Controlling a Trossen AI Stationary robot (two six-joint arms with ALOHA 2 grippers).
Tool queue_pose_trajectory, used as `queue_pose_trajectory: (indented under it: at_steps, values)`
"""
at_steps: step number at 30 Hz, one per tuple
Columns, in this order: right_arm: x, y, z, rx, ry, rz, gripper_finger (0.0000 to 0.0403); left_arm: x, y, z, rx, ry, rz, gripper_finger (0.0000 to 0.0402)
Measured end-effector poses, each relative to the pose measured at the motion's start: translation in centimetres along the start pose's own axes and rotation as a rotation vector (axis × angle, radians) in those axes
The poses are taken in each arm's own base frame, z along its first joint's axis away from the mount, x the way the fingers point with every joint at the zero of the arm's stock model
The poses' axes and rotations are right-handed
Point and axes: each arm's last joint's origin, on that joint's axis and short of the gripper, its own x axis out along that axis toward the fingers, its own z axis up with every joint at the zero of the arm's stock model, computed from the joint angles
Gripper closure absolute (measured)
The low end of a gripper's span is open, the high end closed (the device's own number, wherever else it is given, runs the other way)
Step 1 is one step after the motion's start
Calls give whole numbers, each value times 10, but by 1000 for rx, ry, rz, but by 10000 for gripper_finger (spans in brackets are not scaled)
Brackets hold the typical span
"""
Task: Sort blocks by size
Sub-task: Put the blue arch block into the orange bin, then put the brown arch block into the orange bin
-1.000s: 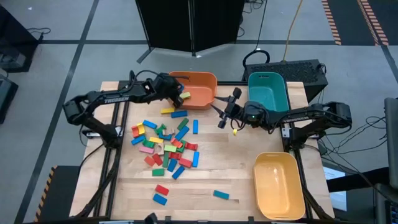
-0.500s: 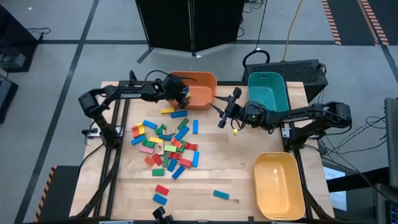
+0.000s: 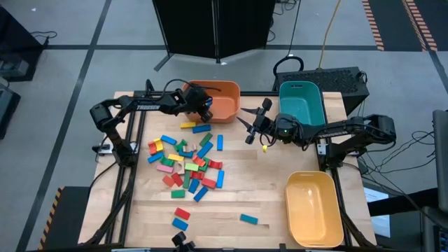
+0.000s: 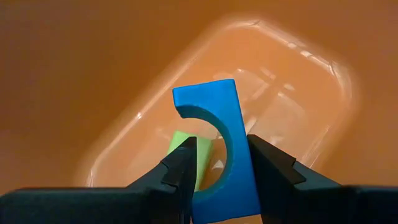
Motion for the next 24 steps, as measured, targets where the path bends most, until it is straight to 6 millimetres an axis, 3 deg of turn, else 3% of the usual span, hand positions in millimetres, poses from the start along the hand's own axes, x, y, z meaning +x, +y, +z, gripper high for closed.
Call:
queue_pose_trajectory:
  at_steps: [11, 24]
  values:
    - [0, 0, 0, 3, 1, 0, 245, 0, 0, 0, 1, -4, 17, 277]
    - [0, 0, 0, 3, 1, 0, 245, -5, 2, 5, 9, -6, 71, 183]
